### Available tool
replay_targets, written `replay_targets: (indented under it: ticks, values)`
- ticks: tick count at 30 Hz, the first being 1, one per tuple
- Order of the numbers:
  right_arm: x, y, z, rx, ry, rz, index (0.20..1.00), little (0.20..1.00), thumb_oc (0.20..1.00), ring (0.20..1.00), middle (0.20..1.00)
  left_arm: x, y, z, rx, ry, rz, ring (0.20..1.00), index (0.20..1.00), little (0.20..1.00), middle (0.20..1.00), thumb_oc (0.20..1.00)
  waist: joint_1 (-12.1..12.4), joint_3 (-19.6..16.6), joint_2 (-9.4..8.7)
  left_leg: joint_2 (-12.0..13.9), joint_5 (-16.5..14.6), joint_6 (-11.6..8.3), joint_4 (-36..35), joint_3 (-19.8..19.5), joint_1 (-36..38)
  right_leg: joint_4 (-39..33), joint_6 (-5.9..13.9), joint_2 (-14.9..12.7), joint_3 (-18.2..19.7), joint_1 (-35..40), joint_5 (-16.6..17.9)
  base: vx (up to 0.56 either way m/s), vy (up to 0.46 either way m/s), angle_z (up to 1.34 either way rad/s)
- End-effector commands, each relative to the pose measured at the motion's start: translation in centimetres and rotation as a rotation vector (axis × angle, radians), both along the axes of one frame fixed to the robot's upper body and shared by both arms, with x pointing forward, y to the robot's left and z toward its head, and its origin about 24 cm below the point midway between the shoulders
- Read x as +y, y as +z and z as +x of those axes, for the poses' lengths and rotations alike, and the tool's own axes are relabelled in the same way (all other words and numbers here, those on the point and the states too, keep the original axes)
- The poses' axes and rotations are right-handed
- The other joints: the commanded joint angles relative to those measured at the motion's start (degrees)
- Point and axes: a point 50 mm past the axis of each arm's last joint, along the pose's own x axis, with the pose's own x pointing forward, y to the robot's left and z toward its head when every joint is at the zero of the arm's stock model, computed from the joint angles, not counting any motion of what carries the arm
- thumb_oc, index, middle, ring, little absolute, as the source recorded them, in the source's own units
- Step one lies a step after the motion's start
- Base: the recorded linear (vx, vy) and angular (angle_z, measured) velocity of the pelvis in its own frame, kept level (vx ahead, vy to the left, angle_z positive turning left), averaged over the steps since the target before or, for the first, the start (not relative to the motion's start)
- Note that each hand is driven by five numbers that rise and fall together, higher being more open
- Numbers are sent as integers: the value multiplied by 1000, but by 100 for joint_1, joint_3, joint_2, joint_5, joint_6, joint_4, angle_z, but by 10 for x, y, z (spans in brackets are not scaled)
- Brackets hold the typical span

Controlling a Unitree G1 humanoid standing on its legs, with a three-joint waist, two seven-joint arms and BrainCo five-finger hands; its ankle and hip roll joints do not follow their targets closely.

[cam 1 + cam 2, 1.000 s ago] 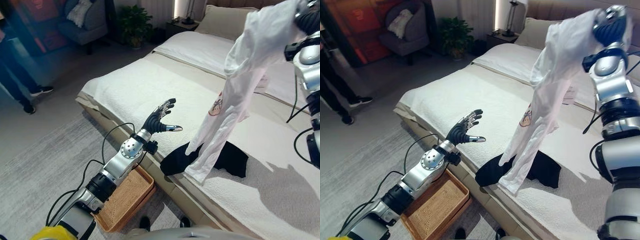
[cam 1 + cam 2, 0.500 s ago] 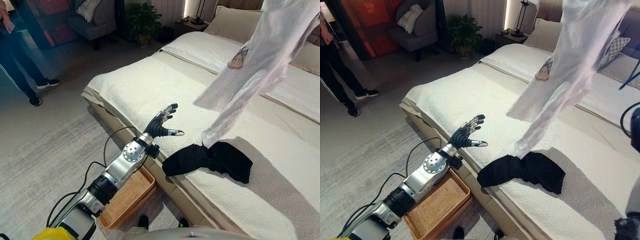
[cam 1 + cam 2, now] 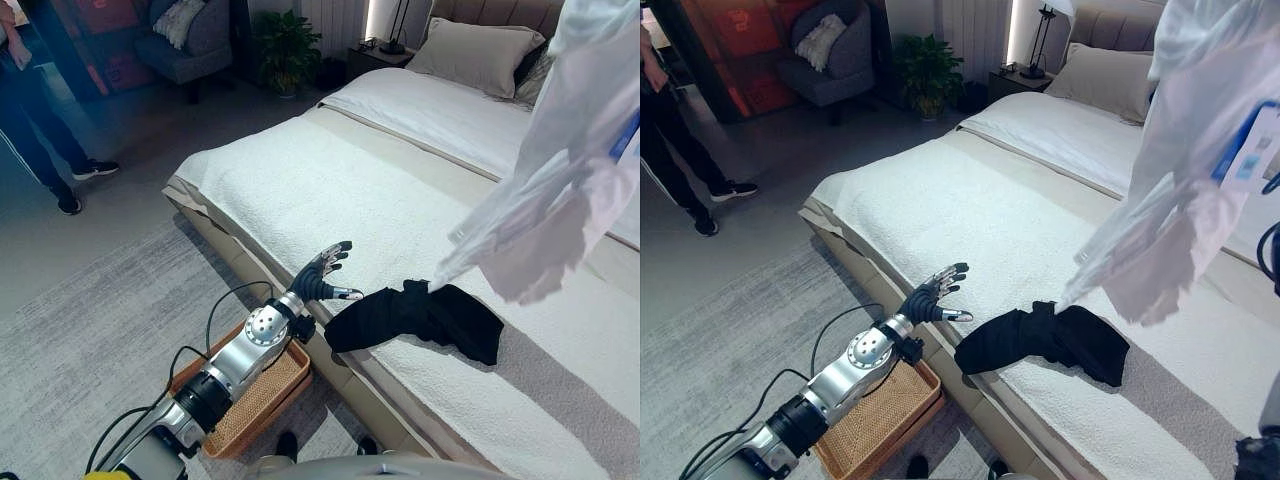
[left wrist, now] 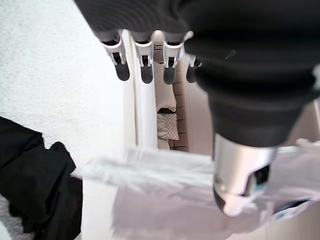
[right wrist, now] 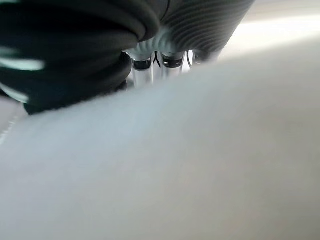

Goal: Pick up clothes into the bucket

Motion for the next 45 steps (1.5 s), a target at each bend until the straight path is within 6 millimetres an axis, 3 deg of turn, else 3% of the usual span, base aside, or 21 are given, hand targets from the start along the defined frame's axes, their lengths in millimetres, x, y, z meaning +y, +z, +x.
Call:
replay_targets:
  ticks: [1,2,3,7,11,12,13,28,29,30,36,38,42,45]
  values:
    - [0,26,-15,-9,-36,-105,533,533,533,533,533,13,11,1,-49,4,-7,1000,1000,1000,1000,1000,94,-297,-418,-30,-554,-138,308,24,-76,132,343,-261,327,-144,-82,0,0,0]
    - [-2,17,-9,39,-38,-112,865,865,865,865,865,15,8,-1,-39,13,-6,1000,1000,1000,1000,1000,91,-269,-405,-31,-550,-134,311,28,-86,135,338,-262,342,-157,-79,-26,3,-4]
    - [-4,5,-4,100,-45,-123,1000,1000,1000,1000,1000,19,5,-4,-28,23,0,1000,1000,1000,1000,1000,94,-220,-381,-36,-539,-130,320,39,-107,138,332,-263,352,-182,-71,-34,3,-3]
    - [-5,-15,6,221,-39,-148,1000,1000,1000,1000,1000,26,-2,-9,2,38,9,1000,1000,1000,1000,1000,95,-145,-364,-44,-519,-124,323,57,-150,143,332,-262,376,-235,-55,0,0,0]
    - [-4,-20,10,266,-38,-174,1000,1000,1000,1000,1000,28,-5,-12,13,45,9,1000,1000,1000,1000,1000,91,-115,-353,-38,-508,-127,317,68,-159,148,333,-266,383,-259,-47,0,0,0]
    - [-1,-25,13,299,-14,-193,291,291,291,291,291,30,-7,-14,22,49,9,1000,1000,1000,1000,1000,84,-96,-348,-33,-497,-131,308,82,-160,144,338,-266,384,-266,-38,0,0,0]
    - [0,-26,15,317,-7,-204,200,200,200,200,200,31,-9,-15,29,50,9,1000,1000,1000,1000,1000,81,-89,-353,-28,-493,-133,306,85,-161,142,336,-267,391,-267,-32,0,0,0]
    - [15,-30,24,372,55,-303,200,200,200,200,200,28,-11,-13,28,50,19,1000,1000,1000,1000,1000,36,42,-378,-33,-510,-120,333,109,-209,199,332,-263,462,-373,-35,-1,0,-2]
    - [17,-33,25,396,57,-326,307,307,307,307,307,28,-11,-13,29,52,23,1000,1000,1000,1000,1000,35,70,-373,-39,-505,-119,336,108,-223,211,332,-264,464,-394,-35,-52,-2,-4]
    - [17,-38,27,424,61,-338,1000,1000,1000,1000,1000,29,-11,-13,25,52,27,1000,1000,1000,1000,1000,38,113,-366,-41,-499,-118,355,103,-263,233,328,-269,472,-434,-36,-76,1,-4]
    - [7,-74,32,591,67,-346,1000,1000,1000,1000,1000,39,-11,-10,14,68,71,1000,1000,1000,1000,1000,106,583,-255,-97,-391,-112,526,56,-704,464,290,-302,455,-895,0,-138,-1,1]
    - [-3,-94,31,633,53,-307,1000,1000,1000,1000,1000,44,-17,-12,26,96,101,1000,1000,1000,1000,1000,144,748,-165,-110,-332,-103,583,59,-885,534,288,-317,438,-1086,35,-122,-1,2]
    - [-18,-141,29,711,42,-221,1000,1000,1000,1000,1000,65,-42,-20,96,212,181,1000,1000,1000,1000,1000,220,1000,2,-125,-244,-81,658,78,-1199,614,278,-348,450,-1425,101,-58,-6,1]
    - [-27,-166,24,733,18,-163,1000,1000,1000,1000,1000,79,-62,-29,148,294,265,1000,1000,1000,1000,1000,263,1132,97,-138,-186,-74,669,63,-1391,664,267,-359,459,-1631,109,-11,-6,0]
